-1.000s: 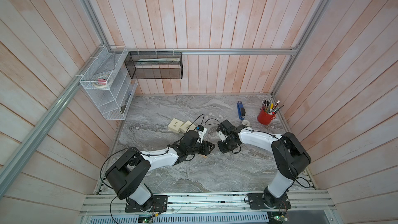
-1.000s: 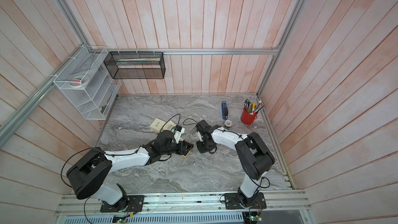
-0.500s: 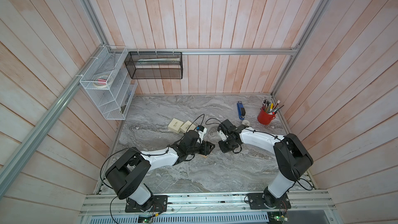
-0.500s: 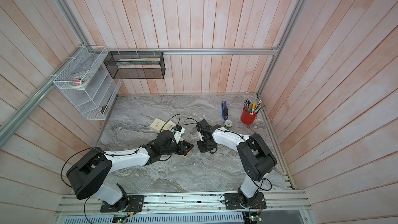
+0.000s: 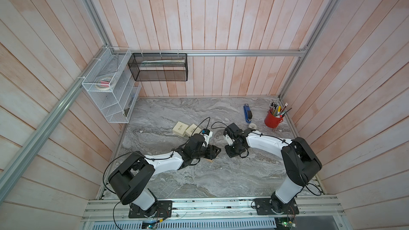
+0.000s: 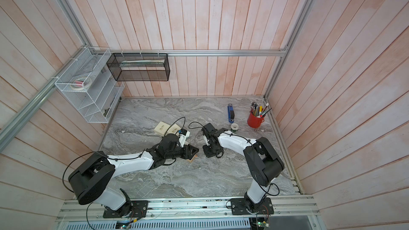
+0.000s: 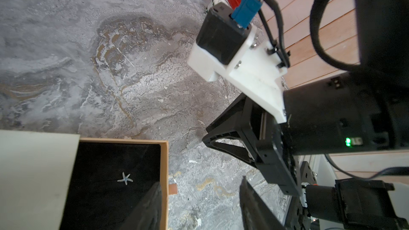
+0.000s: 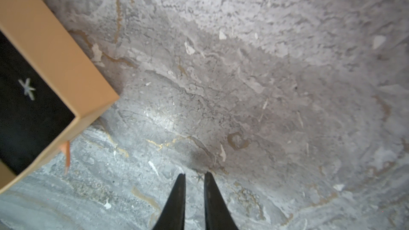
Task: Place the earrings into the drawer-style jewelry box
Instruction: Pick up the earring from the center of the board.
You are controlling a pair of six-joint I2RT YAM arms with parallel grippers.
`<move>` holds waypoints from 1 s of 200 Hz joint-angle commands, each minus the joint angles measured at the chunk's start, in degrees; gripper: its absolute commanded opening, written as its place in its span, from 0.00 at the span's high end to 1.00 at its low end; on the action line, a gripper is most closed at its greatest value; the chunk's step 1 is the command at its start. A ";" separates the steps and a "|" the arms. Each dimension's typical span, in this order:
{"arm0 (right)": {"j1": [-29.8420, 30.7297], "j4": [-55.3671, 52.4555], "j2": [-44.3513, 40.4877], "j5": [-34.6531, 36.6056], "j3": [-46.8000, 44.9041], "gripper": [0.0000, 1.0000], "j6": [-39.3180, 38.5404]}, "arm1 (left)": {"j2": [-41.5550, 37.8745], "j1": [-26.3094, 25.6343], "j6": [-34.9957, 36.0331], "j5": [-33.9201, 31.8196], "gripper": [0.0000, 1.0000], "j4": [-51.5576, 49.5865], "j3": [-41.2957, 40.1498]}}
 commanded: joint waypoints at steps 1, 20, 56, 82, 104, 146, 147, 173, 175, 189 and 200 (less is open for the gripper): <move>0.28 -1.34 1.29 0.86 0.59 0.78 -0.70 | 0.09 0.32 0.67 0.34 0.43 0.25 -0.08; 0.33 -1.12 1.83 0.88 0.80 0.77 -0.88 | 0.07 0.31 0.67 0.39 0.43 0.25 -0.17; 0.26 -0.41 2.85 0.60 1.38 0.75 -1.49 | 0.03 0.32 0.75 0.38 0.43 0.26 -0.35; 0.30 -0.33 3.50 0.37 1.62 0.76 -1.76 | -0.01 0.32 0.67 0.33 0.43 0.25 -0.23; 0.32 -0.73 3.07 -0.07 1.08 0.77 -1.85 | -0.27 0.32 0.67 0.11 0.43 0.20 -0.35; 0.72 -1.57 1.92 -0.91 0.01 0.79 -1.68 | 0.29 0.30 0.75 0.57 0.43 0.34 -0.22; 0.71 -1.60 1.87 -0.93 0.00 0.79 -1.68 | 0.31 0.27 0.75 0.58 0.43 0.34 -0.20; 1.01 -2.04 1.32 -1.20 -0.27 0.80 -1.42 | 0.38 0.33 0.73 0.66 0.43 0.59 -0.30; 0.99 -2.06 1.30 -1.26 -0.27 0.80 -1.41 | 0.36 0.33 0.75 0.65 0.43 0.64 -0.34; 1.13 -2.28 1.13 -1.20 -0.10 0.81 -1.32 | 0.34 0.26 0.75 0.63 0.43 0.69 -0.42; 1.13 -2.44 1.07 -1.14 0.05 0.82 -1.24 | 0.31 0.30 0.75 0.67 0.43 0.67 -0.44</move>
